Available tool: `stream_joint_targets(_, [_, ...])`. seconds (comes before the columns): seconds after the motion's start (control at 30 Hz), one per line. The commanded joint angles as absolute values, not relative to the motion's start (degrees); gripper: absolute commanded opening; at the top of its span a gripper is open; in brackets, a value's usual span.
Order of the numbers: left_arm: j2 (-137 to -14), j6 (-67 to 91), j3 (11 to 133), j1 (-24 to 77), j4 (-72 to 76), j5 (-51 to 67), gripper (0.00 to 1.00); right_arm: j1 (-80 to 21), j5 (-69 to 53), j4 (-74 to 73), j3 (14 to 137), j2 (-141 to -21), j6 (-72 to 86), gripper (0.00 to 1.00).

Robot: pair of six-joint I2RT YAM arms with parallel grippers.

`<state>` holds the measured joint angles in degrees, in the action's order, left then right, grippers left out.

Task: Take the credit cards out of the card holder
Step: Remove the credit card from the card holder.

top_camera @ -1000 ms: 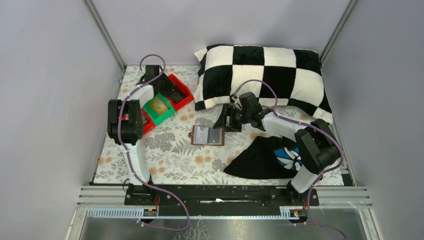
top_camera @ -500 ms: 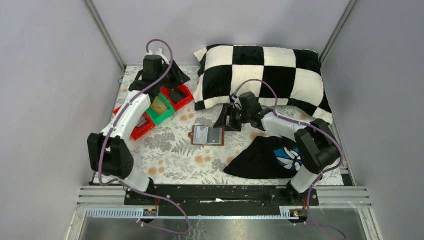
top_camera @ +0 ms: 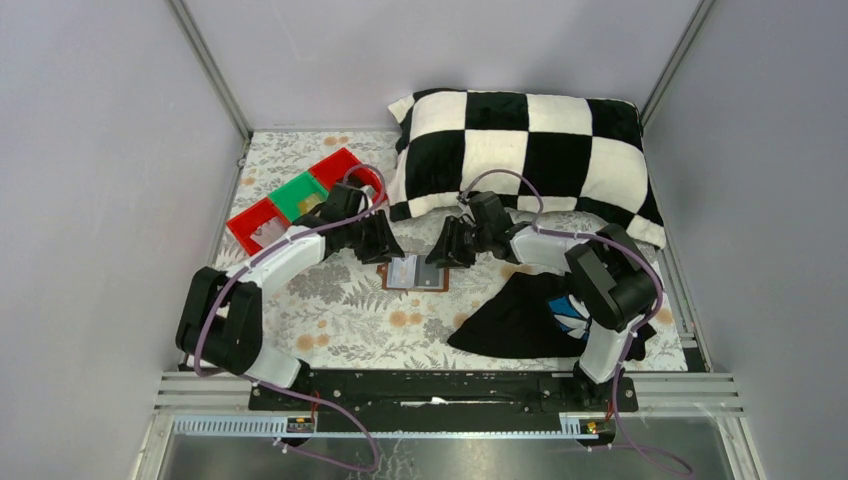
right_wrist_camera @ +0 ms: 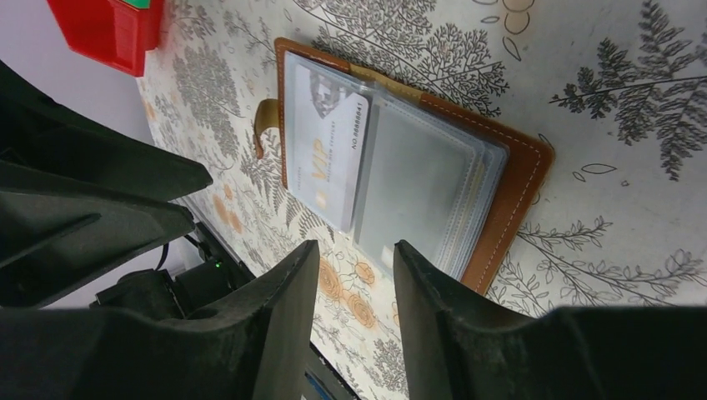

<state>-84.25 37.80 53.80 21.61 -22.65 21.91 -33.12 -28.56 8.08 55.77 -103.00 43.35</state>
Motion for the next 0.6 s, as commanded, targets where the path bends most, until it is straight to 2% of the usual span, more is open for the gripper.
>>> stream_joint_targets(0.0, [-86.4, 38.3, 51.9, 21.6, -16.7, 21.0, 0.44, -34.5, -29.9, 12.2, 57.4, -105.2, 46.5, 0.44])
stream_joint_targets(0.2, [-91.9, 39.1, 50.1, 21.6, -12.1, 20.2, 0.4, -35.4, -30.0, 14.4, 58.7, -108.0, 49.7, 0.37])
stream_joint_targets(0.57, [-95.4, 38.7, 46.6, 21.3, -11.3, 15.7, 0.32, -37.3, -27.9, 16.0, 59.6, -111.7, 52.9, 0.34])
